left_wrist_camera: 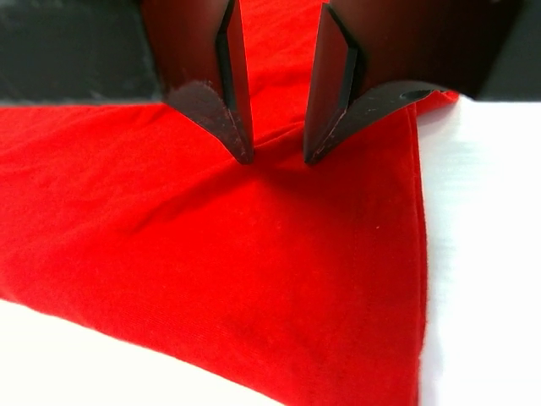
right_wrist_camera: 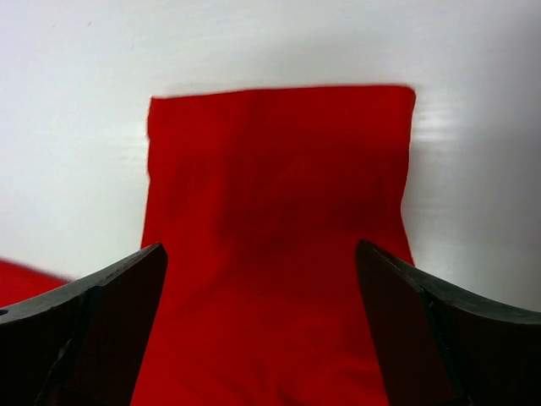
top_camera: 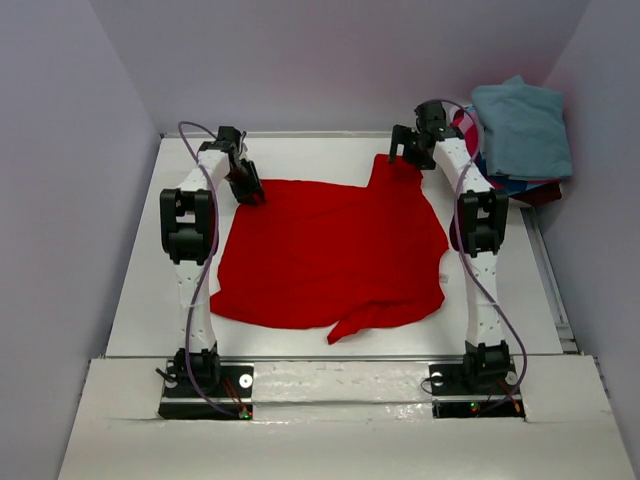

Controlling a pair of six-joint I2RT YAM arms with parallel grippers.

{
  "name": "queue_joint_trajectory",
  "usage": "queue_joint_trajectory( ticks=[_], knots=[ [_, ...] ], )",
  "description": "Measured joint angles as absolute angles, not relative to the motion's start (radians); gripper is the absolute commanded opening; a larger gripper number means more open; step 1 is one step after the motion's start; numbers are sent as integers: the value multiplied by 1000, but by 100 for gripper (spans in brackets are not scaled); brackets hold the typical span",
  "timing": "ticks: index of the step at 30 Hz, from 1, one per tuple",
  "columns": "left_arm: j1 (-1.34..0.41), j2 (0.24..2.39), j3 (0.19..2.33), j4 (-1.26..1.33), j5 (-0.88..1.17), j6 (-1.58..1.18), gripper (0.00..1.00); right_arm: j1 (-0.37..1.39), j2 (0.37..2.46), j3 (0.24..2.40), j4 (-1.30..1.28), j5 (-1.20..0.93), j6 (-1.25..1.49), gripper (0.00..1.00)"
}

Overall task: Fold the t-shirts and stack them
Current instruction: Flatten the tshirt out

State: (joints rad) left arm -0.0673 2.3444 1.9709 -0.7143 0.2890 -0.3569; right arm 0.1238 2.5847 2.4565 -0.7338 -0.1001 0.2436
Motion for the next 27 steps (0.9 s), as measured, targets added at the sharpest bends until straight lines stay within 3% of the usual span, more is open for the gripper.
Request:
queue_joint_trajectory(
  ticks=[13,22,27],
  knots=[
    [-32,2410,2069,-719,345,-379,46,163,2186,2148,-817,-106,336,100],
    [19,2460,2142,-714,397,-404,46,185,2149,1868,-877,-135,390,100],
    [44,2462,2144,-706,400,-408,46,197,2155,1843,-900,-140,402,100]
  ],
)
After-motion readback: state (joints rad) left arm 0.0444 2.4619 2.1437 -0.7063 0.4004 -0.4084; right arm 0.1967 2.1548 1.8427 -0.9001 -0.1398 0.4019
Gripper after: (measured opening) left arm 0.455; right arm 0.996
